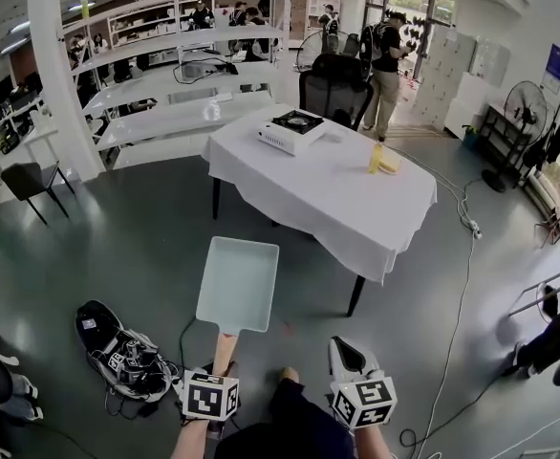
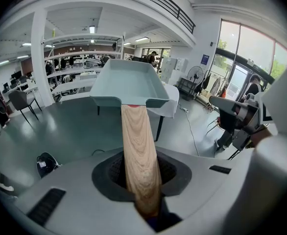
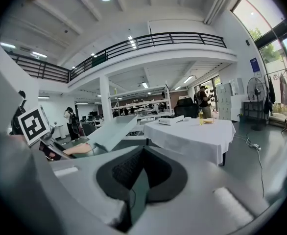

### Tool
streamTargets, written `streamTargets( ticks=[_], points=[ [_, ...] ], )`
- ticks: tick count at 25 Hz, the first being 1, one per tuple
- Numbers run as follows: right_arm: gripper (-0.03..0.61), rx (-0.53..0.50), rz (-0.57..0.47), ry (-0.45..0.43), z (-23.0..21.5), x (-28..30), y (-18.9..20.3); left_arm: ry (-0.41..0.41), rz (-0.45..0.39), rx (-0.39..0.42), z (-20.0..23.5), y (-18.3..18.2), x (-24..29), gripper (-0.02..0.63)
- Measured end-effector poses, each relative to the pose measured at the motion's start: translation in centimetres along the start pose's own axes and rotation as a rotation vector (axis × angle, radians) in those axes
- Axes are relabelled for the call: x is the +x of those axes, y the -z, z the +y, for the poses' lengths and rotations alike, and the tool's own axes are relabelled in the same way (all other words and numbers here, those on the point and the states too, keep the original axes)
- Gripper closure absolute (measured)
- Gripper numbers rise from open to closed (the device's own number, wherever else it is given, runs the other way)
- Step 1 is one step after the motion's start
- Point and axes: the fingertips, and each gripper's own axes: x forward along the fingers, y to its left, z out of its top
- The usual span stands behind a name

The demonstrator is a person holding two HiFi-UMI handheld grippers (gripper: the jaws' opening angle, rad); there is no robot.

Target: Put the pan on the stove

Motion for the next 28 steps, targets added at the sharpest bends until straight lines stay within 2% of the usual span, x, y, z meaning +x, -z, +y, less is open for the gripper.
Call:
streamTargets(
  ticks=[14,28],
  points=[
    [0.577,-0.017,0.027,-0.016,-5.3,10.2,-3.9,-0.004,0.013,-0.021,2.3,-8.7,6.0,0.548],
    [0.577,-0.019,0.039,-0.053,-9.5,16.8,-5.9,-0.013,0.007,-0.047,2.6,-14.7,10.9,0.548]
  ],
)
